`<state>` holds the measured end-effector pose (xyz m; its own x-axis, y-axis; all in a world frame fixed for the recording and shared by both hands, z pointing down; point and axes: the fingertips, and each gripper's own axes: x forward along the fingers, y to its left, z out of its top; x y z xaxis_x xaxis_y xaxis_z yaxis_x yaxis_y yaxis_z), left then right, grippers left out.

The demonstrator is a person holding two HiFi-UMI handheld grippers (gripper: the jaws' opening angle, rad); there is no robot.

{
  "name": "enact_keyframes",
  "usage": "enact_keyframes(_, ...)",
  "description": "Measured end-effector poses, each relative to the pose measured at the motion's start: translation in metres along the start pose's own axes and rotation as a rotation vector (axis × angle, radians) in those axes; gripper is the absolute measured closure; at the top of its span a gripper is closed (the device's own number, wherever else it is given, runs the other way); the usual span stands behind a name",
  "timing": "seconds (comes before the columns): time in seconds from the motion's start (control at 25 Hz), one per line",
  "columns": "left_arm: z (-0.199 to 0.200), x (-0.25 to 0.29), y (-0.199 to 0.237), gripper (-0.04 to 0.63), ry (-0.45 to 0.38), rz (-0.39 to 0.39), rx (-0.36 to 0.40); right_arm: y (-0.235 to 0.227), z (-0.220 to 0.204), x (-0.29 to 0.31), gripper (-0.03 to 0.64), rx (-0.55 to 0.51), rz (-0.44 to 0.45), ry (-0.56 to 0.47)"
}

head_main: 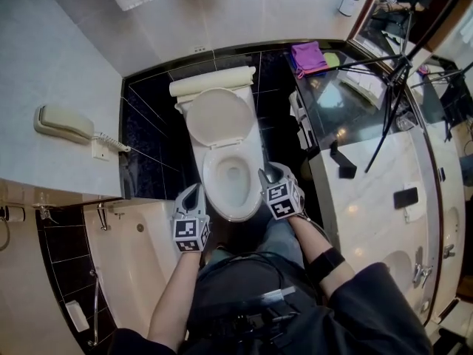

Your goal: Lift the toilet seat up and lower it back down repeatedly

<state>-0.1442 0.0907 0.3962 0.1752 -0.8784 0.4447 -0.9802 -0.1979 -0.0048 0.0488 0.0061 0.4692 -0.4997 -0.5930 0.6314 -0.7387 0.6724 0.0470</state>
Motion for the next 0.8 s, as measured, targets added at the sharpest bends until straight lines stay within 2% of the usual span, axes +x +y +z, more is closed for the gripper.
enact_keyframes(0.08,-0.007,0.004,0.000,0.600,0.004,-0.007,0.008,-0.004,-0.020,0.009,0.427,0.050,0.007,0.043)
enact_keyframes(0.24,-0.035,0.016,0.001,0.598,0.038,-0.015,-0.007,-0.003,-0.074,0.025,0.385,0.133,0.015,0.138)
enact_keyframes(0.44,-0.082,0.044,0.002,0.599,0.082,-0.038,0.001,0.007,-0.153,0.055,0.370,0.270,0.027,0.254)
enact_keyframes(0.8,-0.176,0.087,-0.002,0.598,0.154,-0.062,0.043,0.036,-0.307,0.134,0.371,0.495,0.050,0.372)
